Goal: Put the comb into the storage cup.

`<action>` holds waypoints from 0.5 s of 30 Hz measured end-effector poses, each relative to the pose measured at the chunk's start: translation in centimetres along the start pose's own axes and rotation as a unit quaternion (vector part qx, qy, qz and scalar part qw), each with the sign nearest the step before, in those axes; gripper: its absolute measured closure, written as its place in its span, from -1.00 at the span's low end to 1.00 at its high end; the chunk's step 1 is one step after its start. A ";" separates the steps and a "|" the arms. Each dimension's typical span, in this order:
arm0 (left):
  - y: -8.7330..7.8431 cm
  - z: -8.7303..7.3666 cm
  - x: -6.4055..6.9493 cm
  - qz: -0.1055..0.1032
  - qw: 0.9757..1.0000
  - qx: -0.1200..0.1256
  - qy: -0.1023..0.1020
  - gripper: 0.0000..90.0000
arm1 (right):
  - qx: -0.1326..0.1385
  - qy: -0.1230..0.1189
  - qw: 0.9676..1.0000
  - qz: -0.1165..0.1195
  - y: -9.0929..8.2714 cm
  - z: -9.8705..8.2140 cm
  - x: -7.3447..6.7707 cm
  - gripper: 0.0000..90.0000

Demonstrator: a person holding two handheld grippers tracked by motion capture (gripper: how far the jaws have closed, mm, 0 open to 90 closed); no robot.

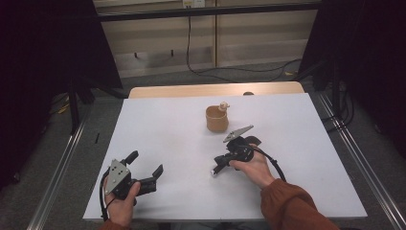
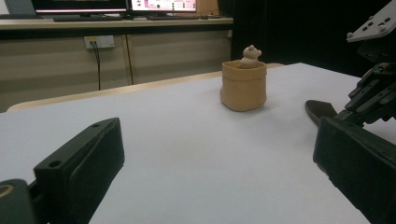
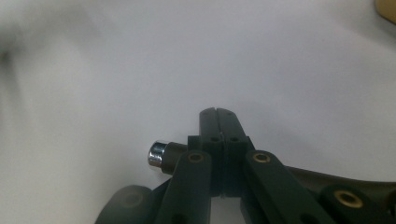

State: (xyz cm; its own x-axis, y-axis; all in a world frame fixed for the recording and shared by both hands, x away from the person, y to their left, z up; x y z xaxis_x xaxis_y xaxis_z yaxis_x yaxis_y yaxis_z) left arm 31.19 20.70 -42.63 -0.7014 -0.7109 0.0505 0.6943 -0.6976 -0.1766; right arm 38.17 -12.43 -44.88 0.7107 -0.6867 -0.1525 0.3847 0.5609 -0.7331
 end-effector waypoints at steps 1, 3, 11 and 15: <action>0.0 0.0 0.0 0.002 1.000 -0.001 0.001 -0.95 | -0.004 0.004 1.000 0.003 0.1 0.0 0.0 1.00; 0.0 0.0 0.0 0.001 1.000 -0.001 0.000 -0.95 | -0.010 0.003 1.000 0.003 0.3 0.0 0.0 1.00; 0.1 0.0 0.0 -0.001 1.000 0.000 -0.003 -0.95 | -0.020 -0.001 1.000 0.007 0.7 -0.1 -0.2 1.00; 0.0 0.0 0.0 0.000 1.000 0.000 -0.002 -0.95 | -0.026 -0.004 1.000 0.008 0.8 -0.1 -0.3 1.00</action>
State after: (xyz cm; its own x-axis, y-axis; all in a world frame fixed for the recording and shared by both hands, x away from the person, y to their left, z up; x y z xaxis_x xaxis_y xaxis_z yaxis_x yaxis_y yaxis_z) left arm 31.20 20.67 -42.65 -0.7000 -0.7120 0.0549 0.6950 -0.6970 -0.1767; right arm 38.19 -11.86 -45.52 0.7212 -0.6742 -0.1592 0.3423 0.5466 -0.7643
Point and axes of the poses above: each handheld gripper's, and its own axes: y roughly forward along the jaws, z roughly out of its top, x roughly to its right, the point moved 2 cm from there along y, roughly forward along the jaws, and after that the axes turned 9 degrees about -z, right-handed, at the moved point
